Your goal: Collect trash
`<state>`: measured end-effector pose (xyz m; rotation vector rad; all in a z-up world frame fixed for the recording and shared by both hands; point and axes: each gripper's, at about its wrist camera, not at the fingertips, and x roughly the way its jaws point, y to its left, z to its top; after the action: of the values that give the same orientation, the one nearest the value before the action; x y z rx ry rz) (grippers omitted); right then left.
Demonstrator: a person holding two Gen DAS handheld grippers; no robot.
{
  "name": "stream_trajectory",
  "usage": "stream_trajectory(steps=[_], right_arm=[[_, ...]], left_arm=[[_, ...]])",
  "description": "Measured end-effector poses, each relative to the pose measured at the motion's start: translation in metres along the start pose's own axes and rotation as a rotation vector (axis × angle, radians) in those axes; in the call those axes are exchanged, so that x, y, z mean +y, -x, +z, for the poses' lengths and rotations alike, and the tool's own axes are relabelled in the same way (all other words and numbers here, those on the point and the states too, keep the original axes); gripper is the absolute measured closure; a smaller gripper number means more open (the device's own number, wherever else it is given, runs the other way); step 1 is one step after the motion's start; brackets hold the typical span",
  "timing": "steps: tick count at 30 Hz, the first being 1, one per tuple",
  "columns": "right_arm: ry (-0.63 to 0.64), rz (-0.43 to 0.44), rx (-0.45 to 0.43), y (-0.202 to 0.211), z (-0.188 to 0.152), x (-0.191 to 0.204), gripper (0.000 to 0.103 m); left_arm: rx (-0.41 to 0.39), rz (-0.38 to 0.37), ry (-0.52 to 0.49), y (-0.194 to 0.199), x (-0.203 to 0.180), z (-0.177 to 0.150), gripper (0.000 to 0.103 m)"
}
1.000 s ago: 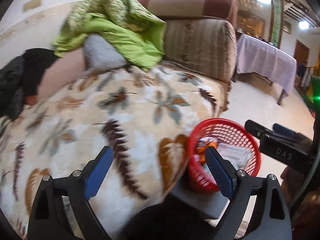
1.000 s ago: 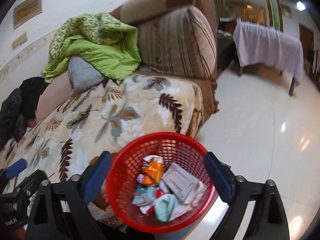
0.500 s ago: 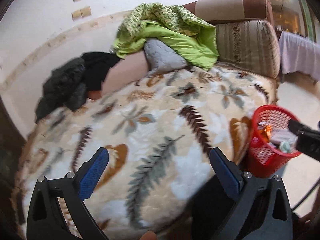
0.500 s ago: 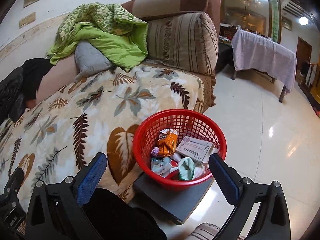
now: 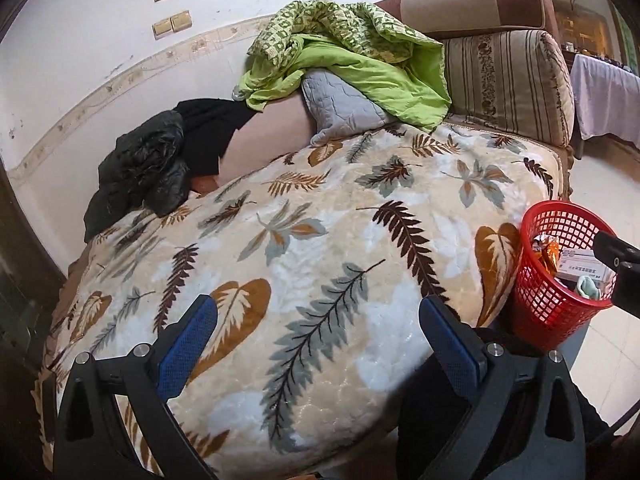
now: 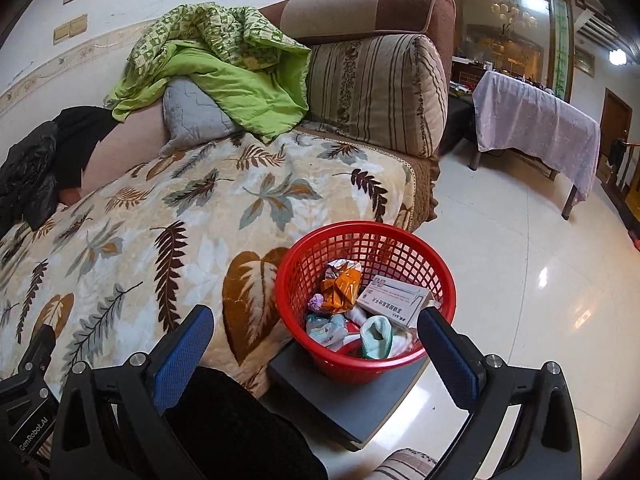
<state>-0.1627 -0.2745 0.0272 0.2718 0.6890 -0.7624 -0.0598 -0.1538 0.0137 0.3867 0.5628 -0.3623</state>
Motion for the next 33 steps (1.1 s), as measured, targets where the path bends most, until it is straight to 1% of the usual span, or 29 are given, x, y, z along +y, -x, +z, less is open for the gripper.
stream_trajectory(steps=[8,33], right_arm=[[0.002,-0.001,0.002,0.0000,-0.0008,0.0005,0.000],[0.011,-0.007,0.001,0.0009,-0.0030,0.0029,0.000]], left_arm=[[0.001,-0.012,0.027,-0.0005,0.0059,-0.0019,0.003],[0.002,-0.016,0.039,-0.0013,0.0091,-0.0046,0.003]])
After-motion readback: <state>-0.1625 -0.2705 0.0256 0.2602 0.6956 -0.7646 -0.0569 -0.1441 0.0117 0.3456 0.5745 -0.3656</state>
